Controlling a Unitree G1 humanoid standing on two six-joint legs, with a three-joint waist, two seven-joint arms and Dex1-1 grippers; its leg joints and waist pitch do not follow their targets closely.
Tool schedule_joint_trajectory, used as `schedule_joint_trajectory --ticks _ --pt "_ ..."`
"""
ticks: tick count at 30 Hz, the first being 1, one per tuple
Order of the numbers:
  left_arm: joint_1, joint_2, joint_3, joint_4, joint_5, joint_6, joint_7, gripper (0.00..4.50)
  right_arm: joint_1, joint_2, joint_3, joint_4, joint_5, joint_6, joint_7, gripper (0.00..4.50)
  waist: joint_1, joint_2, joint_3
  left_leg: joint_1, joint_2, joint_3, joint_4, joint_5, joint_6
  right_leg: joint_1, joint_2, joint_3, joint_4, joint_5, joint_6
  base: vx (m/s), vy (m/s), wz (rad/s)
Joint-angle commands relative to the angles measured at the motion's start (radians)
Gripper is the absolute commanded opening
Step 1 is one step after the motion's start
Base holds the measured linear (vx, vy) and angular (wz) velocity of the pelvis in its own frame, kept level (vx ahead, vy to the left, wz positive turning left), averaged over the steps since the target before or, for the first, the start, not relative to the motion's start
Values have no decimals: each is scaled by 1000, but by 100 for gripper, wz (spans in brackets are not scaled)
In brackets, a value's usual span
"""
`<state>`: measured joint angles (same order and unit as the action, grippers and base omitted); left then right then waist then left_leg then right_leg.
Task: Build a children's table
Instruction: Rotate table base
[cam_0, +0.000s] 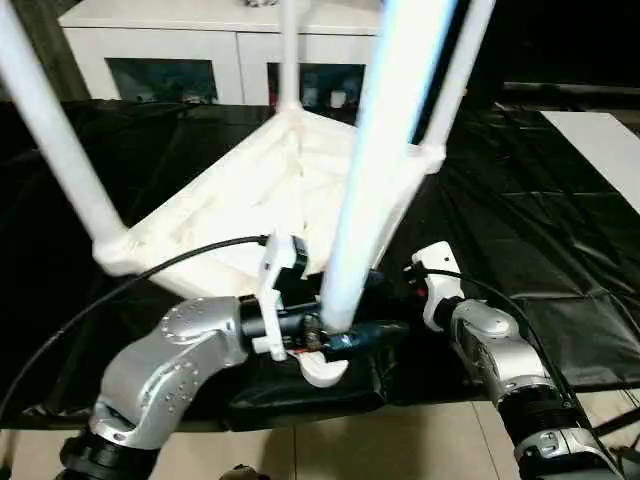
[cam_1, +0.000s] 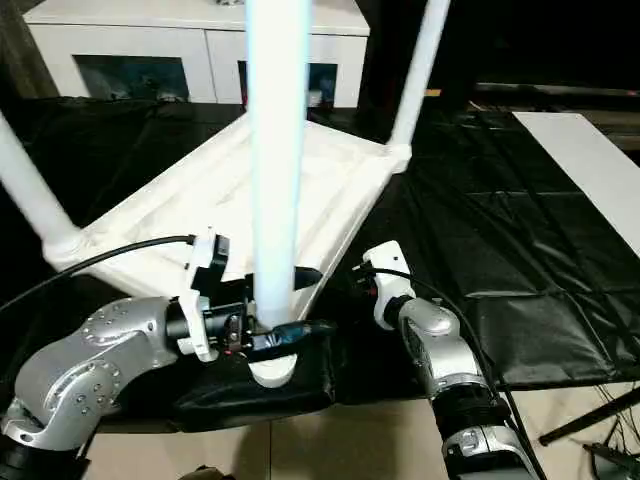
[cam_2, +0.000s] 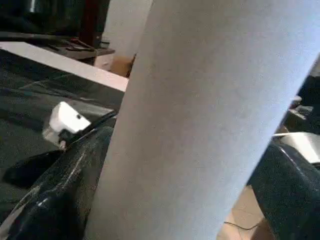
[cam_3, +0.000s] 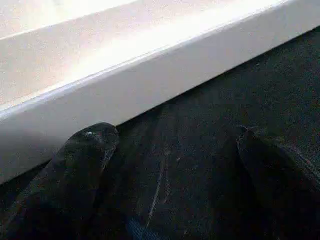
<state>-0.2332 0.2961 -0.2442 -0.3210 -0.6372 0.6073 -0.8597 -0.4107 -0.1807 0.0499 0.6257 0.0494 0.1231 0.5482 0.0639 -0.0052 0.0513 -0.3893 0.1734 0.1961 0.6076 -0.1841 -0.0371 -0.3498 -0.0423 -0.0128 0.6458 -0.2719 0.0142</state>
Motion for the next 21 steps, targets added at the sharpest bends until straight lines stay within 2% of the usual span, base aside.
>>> schedule_joint_trajectory --ticks 1,4,5,6,10,12,13,14,15,16,17,18,21 --pt "-22 -40 -67 -43 -15 2 3 440 12 41 86 -50 24 -27 85 450 5 -1 -58 23 61 -31 -70 -95 15 25 -89 38 -67 144 -240 0 0 0" --pt "-38 -68 -84 -29 0 -6 12 440 24 47 98 -70 23 -38 104 450 -2 -2 -56 22 61 -32 -71 -106 19 27 -90 37 -70 123 -243 0 0 0" --pt "-64 -110 -106 2 34 -29 33 440 36 50 112 -88 10 -58 116 450 -3 2 -56 25 63 -31 -71 -111 17 24 -90 38 -71 116 -244 0 0 0" --pt "-67 -115 -108 7 40 -33 36 440 37 50 114 -89 8 -60 116 450 -4 0 -56 25 64 -30 -71 -113 17 24 -91 39 -73 114 -245 0 0 0" --pt "-97 -156 -132 73 123 -92 87 440 40 49 113 -94 -5 -77 109 450 -11 -3 -56 20 62 -33 -71 -113 21 30 -92 38 -72 116 -248 0 0 0" --pt "-140 -198 -134 192 253 -175 211 440 27 40 88 -59 -37 -88 38 450 -13 -3 -55 23 63 -32 -69 -124 27 27 -92 40 -78 104 -247 0 0 0" --pt "-150 -206 -132 220 287 -197 248 440 23 38 80 -51 -45 -90 18 450 -14 -3 -56 24 63 -33 -68 -126 25 28 -92 40 -79 103 -242 0 0 0" --pt "-154 -207 -130 232 295 -201 256 440 21 35 73 -48 -48 -90 3 450 -12 -4 -58 22 64 -36 -70 -117 23 32 -97 38 -75 106 -241 0 0 0" --pt "-165 -210 -123 262 316 -210 275 440 16 29 52 -38 -56 -91 -39 450 -15 -11 -57 20 64 -36 -71 -112 25 32 -95 37 -76 112 -241 0 0 0" --pt "-173 -204 -120 278 342 -226 297 440 14 24 37 -32 -59 -103 -66 450 -13 -6 -58 24 64 -34 -68 -111 28 28 -96 38 -75 114 -247 0 0 0" --pt "-179 -198 -91 300 355 -245 314 440 13 13 -4 -36 -45 -127 -105 450 -12 -8 -58 23 64 -34 -68 -110 32 29 -96 39 -77 119 -246 0 0 0" --pt "-179 -198 -91 300 355 -245 314 440 13 13 -4 -36 -45 -127 -105 450 -12 -7 -58 23 63 -33 -66 -110 34 28 -97 39 -75 121 -247 0 0 0" --pt "-171 -144 -62 308 361 -275 268 440 25 -5 -65 -88 -8 -162 -133 450 -7 -7 -59 23 64 -33 -67 -108 43 26 -95 38 -74 126 -246 0 0 0"
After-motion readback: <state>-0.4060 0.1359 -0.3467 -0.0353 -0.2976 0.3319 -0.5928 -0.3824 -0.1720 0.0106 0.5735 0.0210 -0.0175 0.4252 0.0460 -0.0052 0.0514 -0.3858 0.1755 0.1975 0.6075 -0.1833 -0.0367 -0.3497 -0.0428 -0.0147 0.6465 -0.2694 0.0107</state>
